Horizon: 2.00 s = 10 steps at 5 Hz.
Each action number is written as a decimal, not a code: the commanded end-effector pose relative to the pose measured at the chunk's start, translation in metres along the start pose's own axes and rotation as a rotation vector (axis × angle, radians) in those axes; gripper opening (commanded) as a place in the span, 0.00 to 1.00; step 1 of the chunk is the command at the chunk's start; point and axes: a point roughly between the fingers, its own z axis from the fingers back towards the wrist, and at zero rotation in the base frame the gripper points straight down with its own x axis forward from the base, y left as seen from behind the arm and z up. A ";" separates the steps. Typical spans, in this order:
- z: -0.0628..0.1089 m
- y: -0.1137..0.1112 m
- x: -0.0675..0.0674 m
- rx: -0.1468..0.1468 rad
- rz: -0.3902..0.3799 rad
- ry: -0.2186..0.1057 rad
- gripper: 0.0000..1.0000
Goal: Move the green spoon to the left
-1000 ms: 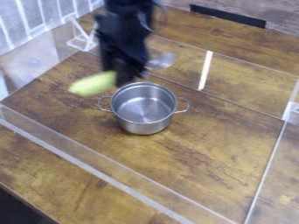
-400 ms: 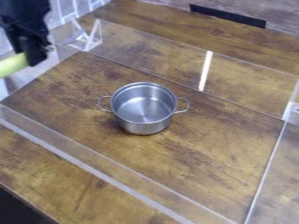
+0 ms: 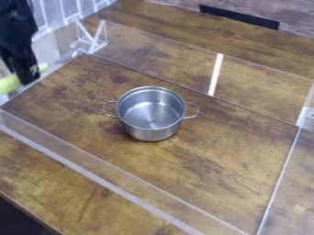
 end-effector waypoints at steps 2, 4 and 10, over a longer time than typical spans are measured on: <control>-0.001 0.014 -0.005 -0.016 0.048 -0.067 0.00; -0.002 0.019 0.001 -0.064 0.067 -0.086 0.00; -0.017 0.026 0.007 -0.135 0.082 -0.080 1.00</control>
